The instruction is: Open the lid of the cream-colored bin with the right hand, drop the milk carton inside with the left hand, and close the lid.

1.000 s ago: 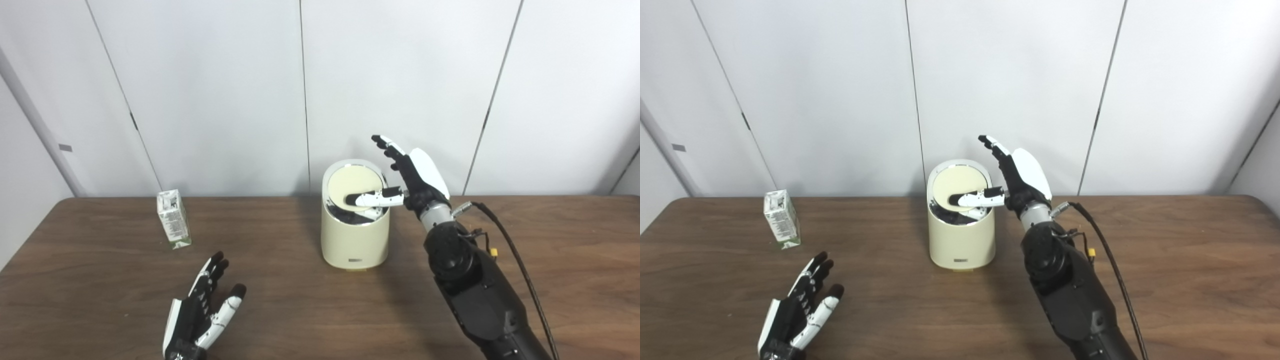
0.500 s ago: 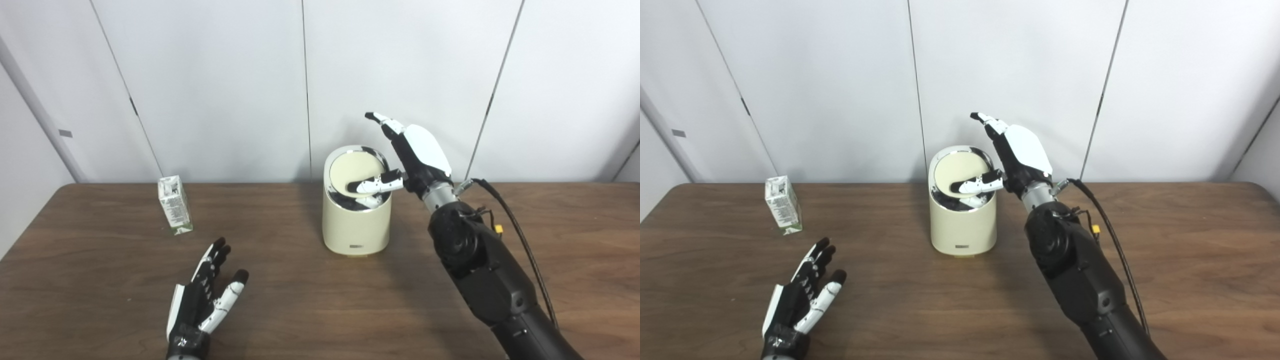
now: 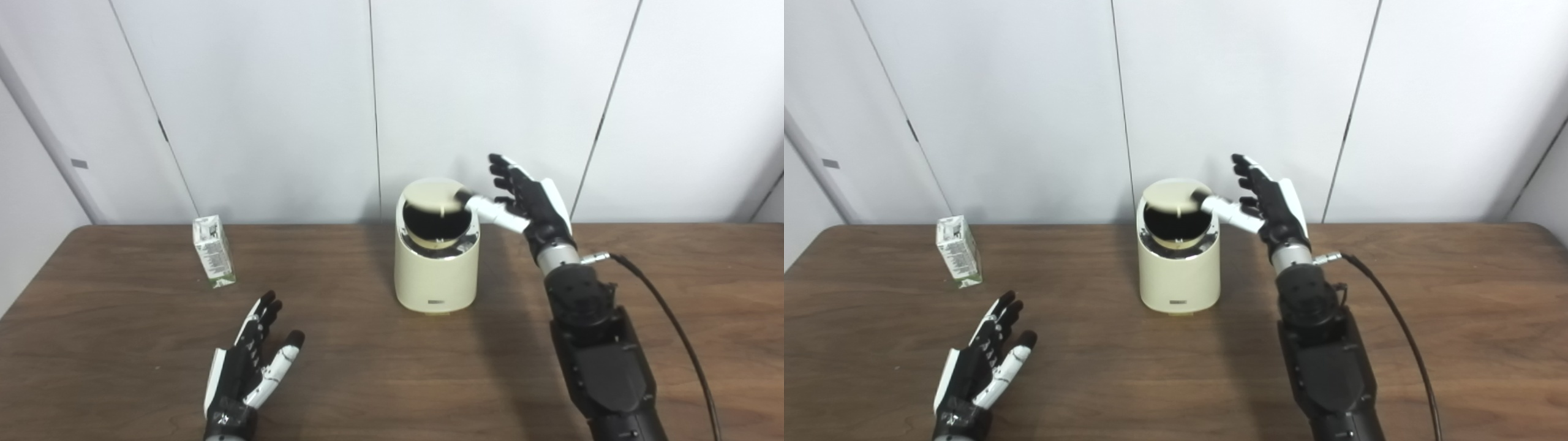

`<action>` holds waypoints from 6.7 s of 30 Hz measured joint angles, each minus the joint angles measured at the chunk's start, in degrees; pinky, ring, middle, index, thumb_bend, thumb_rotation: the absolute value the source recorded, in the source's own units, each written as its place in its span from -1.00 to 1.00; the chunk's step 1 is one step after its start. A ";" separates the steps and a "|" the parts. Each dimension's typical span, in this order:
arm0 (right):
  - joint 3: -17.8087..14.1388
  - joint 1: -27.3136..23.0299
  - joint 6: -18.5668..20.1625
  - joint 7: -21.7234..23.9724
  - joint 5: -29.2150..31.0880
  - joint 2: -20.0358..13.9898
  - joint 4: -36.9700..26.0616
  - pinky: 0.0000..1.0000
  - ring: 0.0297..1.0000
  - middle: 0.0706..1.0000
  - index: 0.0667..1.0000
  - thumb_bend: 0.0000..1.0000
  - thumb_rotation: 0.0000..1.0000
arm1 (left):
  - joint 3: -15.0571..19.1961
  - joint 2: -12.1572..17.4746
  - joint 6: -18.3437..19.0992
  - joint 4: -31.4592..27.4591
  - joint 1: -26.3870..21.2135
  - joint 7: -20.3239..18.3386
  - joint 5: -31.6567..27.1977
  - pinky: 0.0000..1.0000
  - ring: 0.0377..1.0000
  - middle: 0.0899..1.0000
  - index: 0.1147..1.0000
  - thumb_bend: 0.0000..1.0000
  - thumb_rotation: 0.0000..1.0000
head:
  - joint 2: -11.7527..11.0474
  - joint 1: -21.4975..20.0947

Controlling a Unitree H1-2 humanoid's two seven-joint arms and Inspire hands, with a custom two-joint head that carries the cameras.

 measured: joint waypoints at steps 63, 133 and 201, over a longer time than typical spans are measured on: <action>-0.67 30.51 -11.13 1.12 8.38 -6.13 -16.06 0.94 0.96 0.95 0.91 0.27 1.00 | 1.23 -0.17 5.32 -7.09 1.65 1.14 0.77 0.90 0.84 0.79 0.89 0.44 -0.15 | -0.96 9.31; -0.80 31.37 -0.83 1.67 8.97 -7.32 -26.60 0.76 0.84 0.84 0.79 0.03 0.97 | 1.86 27.18 13.56 21.54 -29.70 -4.41 17.73 0.61 0.86 0.95 0.95 0.87 -0.97 | -2.29 17.49; -1.73 32.22 -4.34 2.21 13.36 -7.15 -24.19 0.60 0.75 0.82 0.80 0.17 1.00 | -6.73 29.31 10.27 34.53 -37.02 -3.13 19.64 -0.18 -0.20 -0.11 -0.14 0.00 -1.00 | -1.05 15.82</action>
